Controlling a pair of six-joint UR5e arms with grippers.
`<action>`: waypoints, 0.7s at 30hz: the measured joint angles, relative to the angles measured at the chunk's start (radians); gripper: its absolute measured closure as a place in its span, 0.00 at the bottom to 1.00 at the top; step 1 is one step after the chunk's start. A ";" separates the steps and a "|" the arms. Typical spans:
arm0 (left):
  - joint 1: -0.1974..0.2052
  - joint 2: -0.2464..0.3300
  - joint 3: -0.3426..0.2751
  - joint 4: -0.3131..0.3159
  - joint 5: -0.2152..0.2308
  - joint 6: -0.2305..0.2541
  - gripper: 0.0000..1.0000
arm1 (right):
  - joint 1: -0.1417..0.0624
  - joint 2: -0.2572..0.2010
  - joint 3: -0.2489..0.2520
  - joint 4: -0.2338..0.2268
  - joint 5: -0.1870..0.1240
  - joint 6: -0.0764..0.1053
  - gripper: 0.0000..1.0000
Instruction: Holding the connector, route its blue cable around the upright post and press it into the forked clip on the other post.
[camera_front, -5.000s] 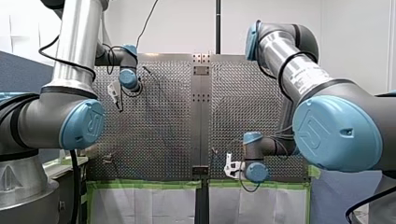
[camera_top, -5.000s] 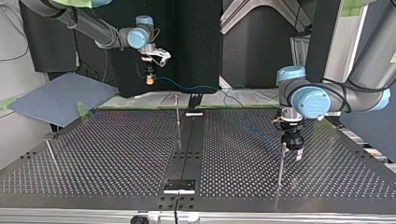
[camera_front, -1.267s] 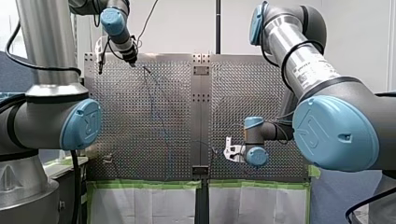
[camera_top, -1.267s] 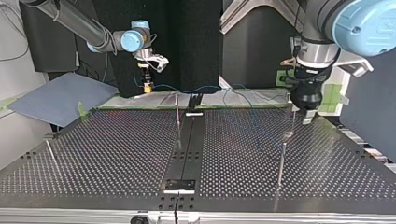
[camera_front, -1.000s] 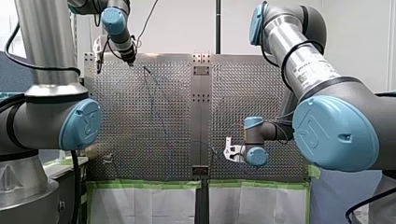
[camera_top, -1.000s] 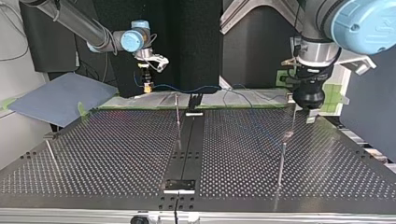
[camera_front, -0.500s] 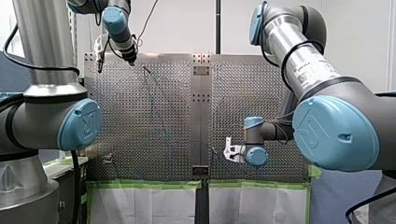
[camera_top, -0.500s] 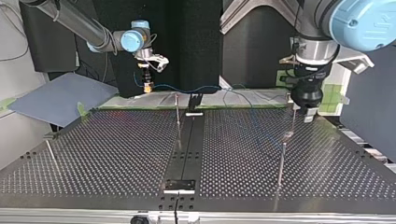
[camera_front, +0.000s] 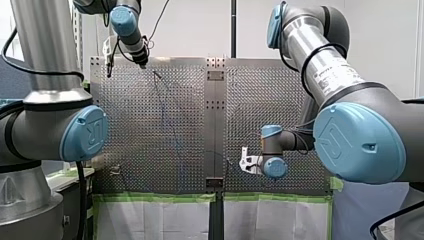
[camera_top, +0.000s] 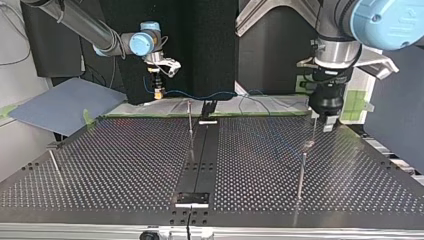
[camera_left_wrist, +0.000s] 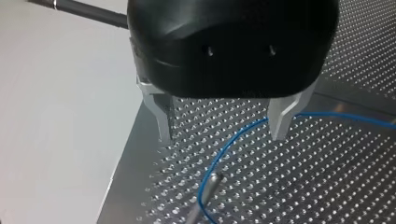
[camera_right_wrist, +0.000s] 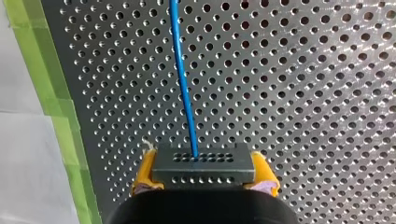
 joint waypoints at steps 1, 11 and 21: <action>-0.001 -0.001 0.000 0.007 -0.002 0.007 0.01 | 0.000 0.000 0.000 0.000 -0.001 0.000 1.00; -0.023 -0.033 -0.001 0.090 -0.022 0.090 0.01 | 0.001 0.000 0.000 -0.001 -0.017 0.002 1.00; -0.080 -0.033 -0.001 0.177 -0.029 0.177 0.01 | 0.007 0.000 0.000 0.000 -0.021 0.006 1.00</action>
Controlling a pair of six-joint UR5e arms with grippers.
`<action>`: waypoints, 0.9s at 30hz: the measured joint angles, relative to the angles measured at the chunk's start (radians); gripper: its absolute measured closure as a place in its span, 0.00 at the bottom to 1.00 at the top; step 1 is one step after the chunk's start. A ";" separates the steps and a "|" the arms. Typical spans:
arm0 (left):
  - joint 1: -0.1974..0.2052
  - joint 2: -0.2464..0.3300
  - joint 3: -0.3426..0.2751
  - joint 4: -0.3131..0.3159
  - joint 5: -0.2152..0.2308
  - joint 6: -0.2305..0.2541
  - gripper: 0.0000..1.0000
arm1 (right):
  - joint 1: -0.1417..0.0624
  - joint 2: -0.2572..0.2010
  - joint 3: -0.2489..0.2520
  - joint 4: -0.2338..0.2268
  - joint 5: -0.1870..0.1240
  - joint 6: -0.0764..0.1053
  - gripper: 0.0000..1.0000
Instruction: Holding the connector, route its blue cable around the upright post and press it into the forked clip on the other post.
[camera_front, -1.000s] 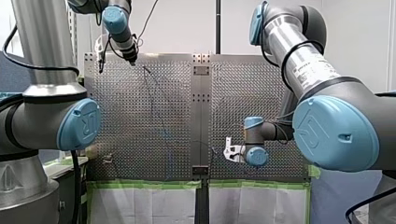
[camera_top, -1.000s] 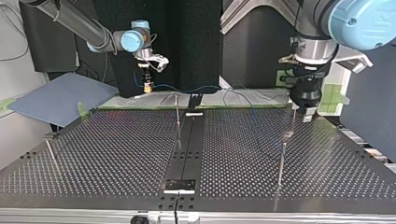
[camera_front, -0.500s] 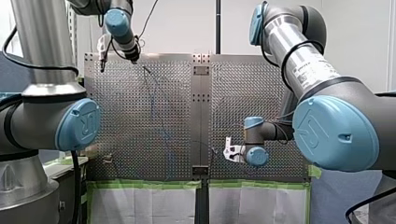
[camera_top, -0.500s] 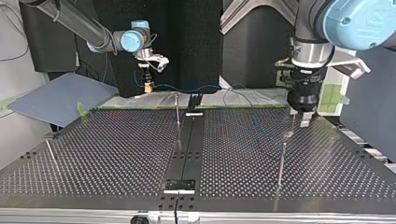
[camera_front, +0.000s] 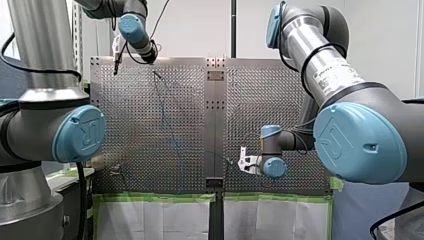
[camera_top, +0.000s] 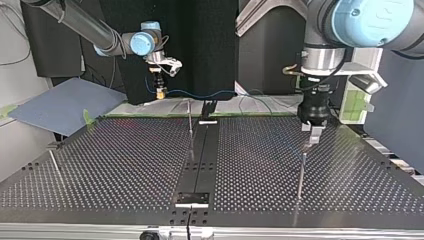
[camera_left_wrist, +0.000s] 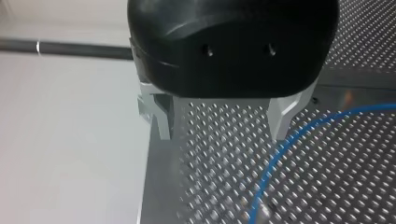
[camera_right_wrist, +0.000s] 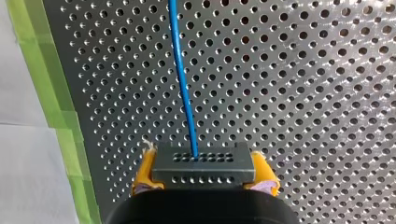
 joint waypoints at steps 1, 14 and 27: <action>-0.008 -0.002 0.000 0.009 -0.005 0.009 0.01 | 0.001 0.000 0.000 0.000 0.000 0.001 1.00; -0.118 -0.084 0.000 0.121 -0.107 0.121 0.01 | 0.003 0.000 0.000 0.004 -0.001 0.003 1.00; -0.236 -0.152 -0.021 0.176 -0.224 0.238 0.01 | 0.005 0.001 0.000 0.008 -0.001 0.003 1.00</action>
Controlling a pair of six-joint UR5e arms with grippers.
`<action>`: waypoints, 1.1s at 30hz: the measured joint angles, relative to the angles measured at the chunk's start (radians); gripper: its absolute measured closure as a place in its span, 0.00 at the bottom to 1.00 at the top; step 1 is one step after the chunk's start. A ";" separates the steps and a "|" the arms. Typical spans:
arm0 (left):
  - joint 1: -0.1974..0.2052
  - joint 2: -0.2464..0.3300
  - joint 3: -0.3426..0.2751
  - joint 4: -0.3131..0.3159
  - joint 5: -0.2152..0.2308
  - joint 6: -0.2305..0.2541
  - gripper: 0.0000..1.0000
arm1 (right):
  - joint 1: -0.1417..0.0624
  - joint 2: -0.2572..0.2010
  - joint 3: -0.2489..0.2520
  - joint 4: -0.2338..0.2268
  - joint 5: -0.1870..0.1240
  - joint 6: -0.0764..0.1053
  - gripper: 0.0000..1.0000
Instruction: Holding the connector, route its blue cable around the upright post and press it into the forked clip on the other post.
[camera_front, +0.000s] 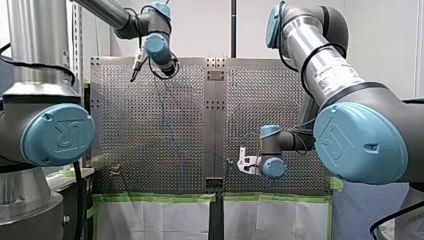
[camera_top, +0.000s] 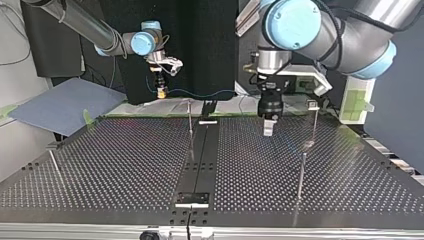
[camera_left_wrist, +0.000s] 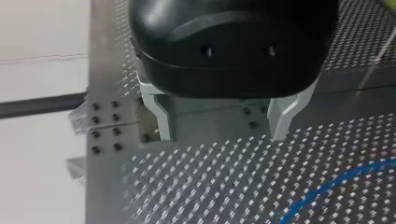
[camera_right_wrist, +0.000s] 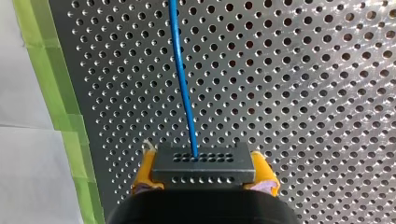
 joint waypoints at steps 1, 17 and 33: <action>-0.008 0.000 -0.003 -0.001 -0.008 0.008 0.01 | 0.000 0.000 0.000 0.000 0.000 0.000 1.00; -0.067 -0.011 -0.009 0.010 -0.142 0.117 0.01 | 0.005 0.000 0.000 0.000 0.000 0.000 1.00; -0.049 -0.079 -0.009 0.085 -0.282 0.257 0.01 | 0.008 0.000 0.000 0.000 0.000 0.002 1.00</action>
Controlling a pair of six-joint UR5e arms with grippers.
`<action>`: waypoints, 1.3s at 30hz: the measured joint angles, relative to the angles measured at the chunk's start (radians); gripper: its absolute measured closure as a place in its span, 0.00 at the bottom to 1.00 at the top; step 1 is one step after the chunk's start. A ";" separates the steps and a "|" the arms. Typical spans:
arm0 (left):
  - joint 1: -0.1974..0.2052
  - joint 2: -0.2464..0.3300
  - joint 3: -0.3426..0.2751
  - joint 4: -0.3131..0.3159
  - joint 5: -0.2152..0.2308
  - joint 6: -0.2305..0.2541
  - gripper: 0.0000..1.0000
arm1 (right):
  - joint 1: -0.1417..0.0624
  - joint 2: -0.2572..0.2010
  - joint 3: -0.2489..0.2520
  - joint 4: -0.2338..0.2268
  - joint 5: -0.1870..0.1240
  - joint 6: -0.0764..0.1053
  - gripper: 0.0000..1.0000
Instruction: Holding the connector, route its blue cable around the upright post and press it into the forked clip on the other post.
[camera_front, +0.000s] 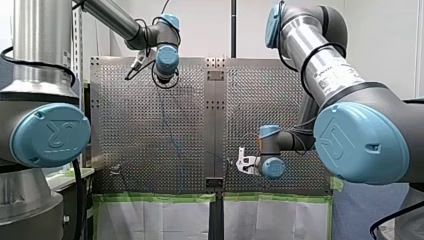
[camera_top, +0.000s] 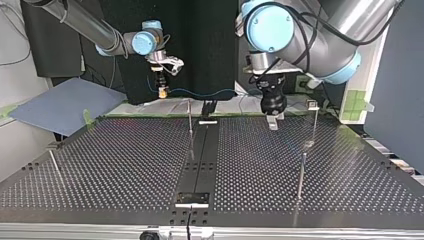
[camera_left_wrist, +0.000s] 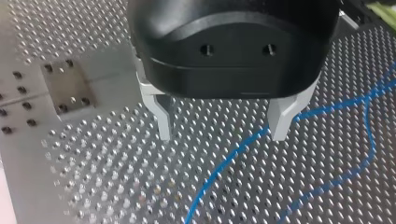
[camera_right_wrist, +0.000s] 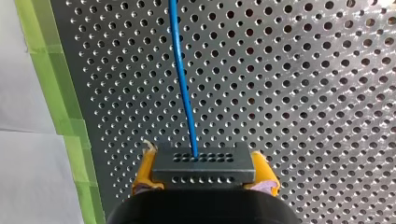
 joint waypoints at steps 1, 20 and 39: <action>0.002 0.000 0.000 0.003 -0.009 0.009 0.01 | 0.000 0.000 0.000 0.000 0.000 0.000 1.00; 0.013 -0.031 0.002 0.045 -0.105 0.112 0.01 | 0.005 0.000 0.000 0.000 0.001 0.002 1.00; 0.037 -0.033 0.027 0.055 -0.037 0.093 0.01 | 0.007 0.000 0.000 -0.001 0.001 0.002 1.00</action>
